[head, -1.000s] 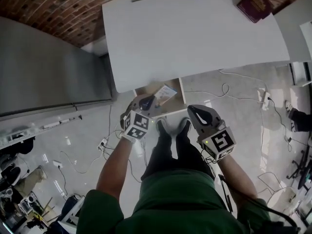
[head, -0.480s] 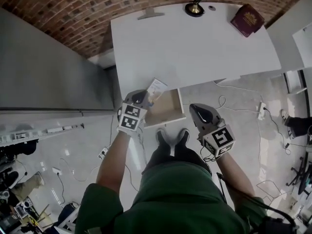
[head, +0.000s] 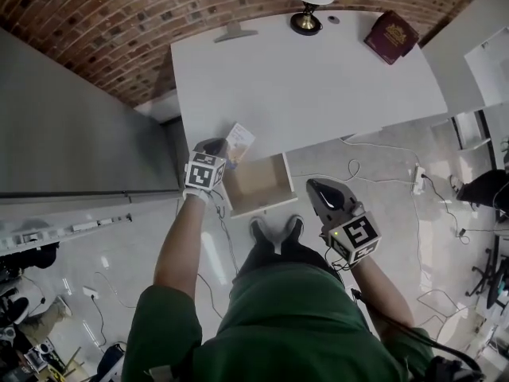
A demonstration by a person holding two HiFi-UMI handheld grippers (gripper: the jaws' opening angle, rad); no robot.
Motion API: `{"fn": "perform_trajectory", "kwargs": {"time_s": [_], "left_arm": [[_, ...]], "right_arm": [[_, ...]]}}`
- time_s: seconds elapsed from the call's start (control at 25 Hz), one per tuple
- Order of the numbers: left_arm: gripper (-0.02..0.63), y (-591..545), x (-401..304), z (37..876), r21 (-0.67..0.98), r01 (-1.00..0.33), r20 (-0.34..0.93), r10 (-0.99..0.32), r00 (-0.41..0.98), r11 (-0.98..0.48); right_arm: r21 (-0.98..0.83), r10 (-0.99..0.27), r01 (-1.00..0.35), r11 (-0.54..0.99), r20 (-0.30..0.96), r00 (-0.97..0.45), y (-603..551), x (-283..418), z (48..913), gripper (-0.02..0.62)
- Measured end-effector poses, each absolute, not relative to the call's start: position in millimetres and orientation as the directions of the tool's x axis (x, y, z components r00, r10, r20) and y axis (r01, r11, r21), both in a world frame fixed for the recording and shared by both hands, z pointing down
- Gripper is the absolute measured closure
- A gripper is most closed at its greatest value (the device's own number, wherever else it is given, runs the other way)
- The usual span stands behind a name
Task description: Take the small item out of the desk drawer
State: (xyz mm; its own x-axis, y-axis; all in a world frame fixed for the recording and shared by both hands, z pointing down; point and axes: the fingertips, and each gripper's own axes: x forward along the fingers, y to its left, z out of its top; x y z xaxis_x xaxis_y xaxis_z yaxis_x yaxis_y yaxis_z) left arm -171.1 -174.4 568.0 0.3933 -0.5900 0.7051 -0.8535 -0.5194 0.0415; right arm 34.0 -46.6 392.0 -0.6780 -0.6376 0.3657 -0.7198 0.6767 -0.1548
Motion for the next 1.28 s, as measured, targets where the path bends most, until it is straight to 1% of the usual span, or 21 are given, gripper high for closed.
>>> {"fn": "perform_trajectory", "kwargs": {"time_s": [0.32,0.48,0.64,0.76,0.88,1.08,1.28], "left_arm": [[0.592,-181,-190,590,0.106,-0.884,0.716,-0.582,0.385,-0.455],[0.592,-183,-198,598,0.100,-0.895,0.722,-0.587,0.366,-0.435],[0.592,-188,-206,600,0.072,-0.915,0.705,-0.629,0.328,-0.397],[0.591,-191,-216,598,0.094,-0.941,0.691,-0.659,0.297,-0.327],[0.591,-190,-222,598,0.110,-0.946,0.695,-0.657,0.292,-0.305],[0.591,-189,-227,592,0.110,-0.947,0.681,-0.671,0.294,-0.303],[0.591,-193,-228,554,0.093,-0.949,0.617,-0.731,0.292,-0.300]], "right_arm": [[-0.169,-0.647,-0.737,0.655,0.378,-0.662,-54,33,396,0.592],[-0.181,-0.638,-0.735,0.653,0.392,-0.663,-54,27,395,0.592],[-0.165,-0.638,-0.732,0.661,0.389,-0.664,-54,25,399,0.592],[-0.169,-0.636,-0.731,0.661,0.391,-0.666,-53,23,399,0.592],[-0.161,-0.639,-0.730,0.664,0.386,-0.666,-53,22,398,0.592],[-0.161,-0.636,-0.726,0.668,0.382,-0.670,-54,17,396,0.592],[-0.152,-0.635,-0.716,0.681,0.365,-0.681,-54,12,390,0.592]]}}
